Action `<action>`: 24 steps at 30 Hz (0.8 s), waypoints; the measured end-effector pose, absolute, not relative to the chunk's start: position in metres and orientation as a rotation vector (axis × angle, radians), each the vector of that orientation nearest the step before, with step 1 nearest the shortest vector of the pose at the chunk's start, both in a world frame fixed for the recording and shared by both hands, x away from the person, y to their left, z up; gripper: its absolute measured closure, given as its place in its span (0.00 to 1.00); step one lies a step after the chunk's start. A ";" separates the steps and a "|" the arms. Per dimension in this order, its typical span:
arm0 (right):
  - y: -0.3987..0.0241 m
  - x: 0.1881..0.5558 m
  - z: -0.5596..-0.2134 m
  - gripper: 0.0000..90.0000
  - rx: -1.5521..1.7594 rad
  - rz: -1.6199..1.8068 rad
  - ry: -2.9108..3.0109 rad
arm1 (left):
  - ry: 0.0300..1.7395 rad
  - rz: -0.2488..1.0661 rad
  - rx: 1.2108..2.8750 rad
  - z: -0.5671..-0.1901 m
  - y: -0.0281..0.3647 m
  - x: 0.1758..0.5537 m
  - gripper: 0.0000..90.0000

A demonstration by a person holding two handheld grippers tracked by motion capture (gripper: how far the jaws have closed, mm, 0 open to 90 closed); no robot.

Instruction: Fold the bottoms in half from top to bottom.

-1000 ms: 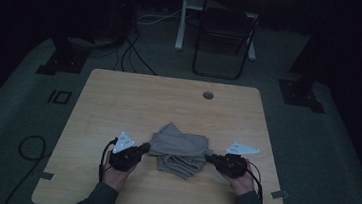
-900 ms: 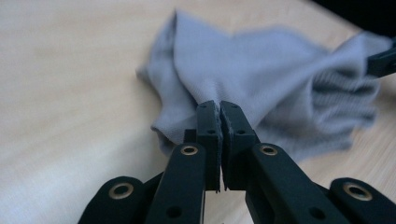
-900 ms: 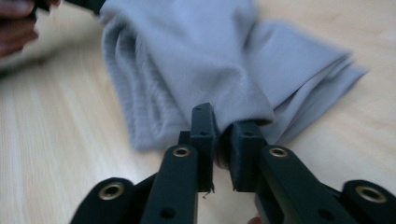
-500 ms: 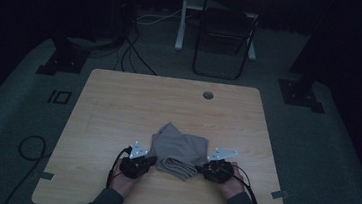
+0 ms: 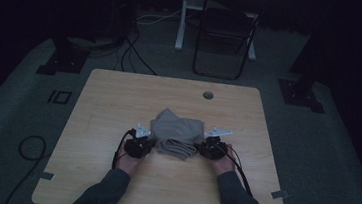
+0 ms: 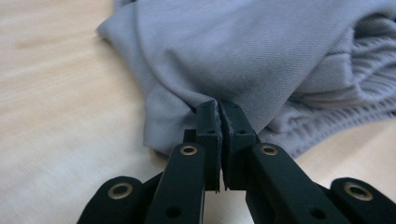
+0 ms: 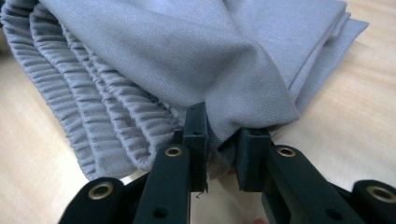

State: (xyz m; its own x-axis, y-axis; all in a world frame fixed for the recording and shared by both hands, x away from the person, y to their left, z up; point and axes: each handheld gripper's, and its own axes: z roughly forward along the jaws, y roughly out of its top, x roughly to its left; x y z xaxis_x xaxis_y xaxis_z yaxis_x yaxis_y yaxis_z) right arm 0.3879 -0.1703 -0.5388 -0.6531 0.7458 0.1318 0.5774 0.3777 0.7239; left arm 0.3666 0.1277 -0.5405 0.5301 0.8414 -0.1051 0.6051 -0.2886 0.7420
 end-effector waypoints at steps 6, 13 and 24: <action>-0.173 0.404 -0.538 0.77 1.239 1.151 2.385 | 1.236 0.398 1.955 -0.535 0.136 0.378 0.90; -0.194 0.388 -0.523 0.65 1.272 1.257 2.328 | 1.196 0.396 1.850 -0.515 0.151 0.365 0.72; -0.191 0.397 -0.525 0.77 1.353 1.320 2.316 | 1.278 0.280 1.897 -0.523 0.136 0.400 0.56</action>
